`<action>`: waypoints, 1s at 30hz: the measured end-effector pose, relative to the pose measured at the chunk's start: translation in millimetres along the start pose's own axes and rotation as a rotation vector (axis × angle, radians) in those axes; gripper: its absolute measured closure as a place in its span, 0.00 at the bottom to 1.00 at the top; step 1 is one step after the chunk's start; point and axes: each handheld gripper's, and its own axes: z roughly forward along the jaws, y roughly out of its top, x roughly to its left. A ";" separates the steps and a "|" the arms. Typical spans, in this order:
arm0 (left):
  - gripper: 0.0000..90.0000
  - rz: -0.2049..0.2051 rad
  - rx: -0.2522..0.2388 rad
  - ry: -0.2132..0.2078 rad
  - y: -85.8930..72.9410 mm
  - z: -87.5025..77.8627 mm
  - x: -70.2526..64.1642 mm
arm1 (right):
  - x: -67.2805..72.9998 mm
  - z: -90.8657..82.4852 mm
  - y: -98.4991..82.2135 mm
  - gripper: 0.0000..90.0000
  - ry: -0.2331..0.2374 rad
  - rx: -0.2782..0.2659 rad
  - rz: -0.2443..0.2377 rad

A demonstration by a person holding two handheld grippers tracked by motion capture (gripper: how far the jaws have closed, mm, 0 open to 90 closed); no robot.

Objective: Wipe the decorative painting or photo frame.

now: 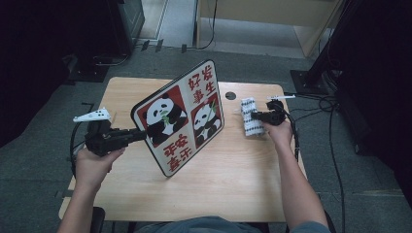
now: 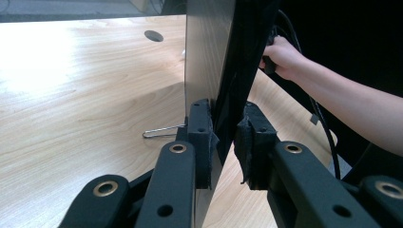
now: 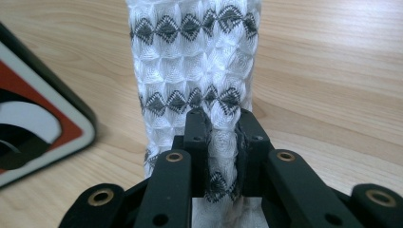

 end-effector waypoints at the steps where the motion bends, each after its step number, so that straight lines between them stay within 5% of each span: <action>1: 0.86 0.000 0.000 0.000 0.0 0.0 0.1 | -1.2 1.4 -1.3 0.87 -0.010 0.004 -0.002; 8: 0.86 -0.002 -0.001 0.000 -0.1 0.1 -0.4 | -6.3 8.4 -6.5 0.86 -0.047 0.024 0.000; 15: 0.86 -0.001 0.002 0.001 0.1 0.0 -0.6 | -6.3 13.6 -12.8 0.82 -0.082 0.010 -0.075; 30: 0.77 0.002 0.009 0.061 0.0 0.3 -2.4 | -5.1 -9.5 -5.9 0.54 -0.059 -0.054 -0.027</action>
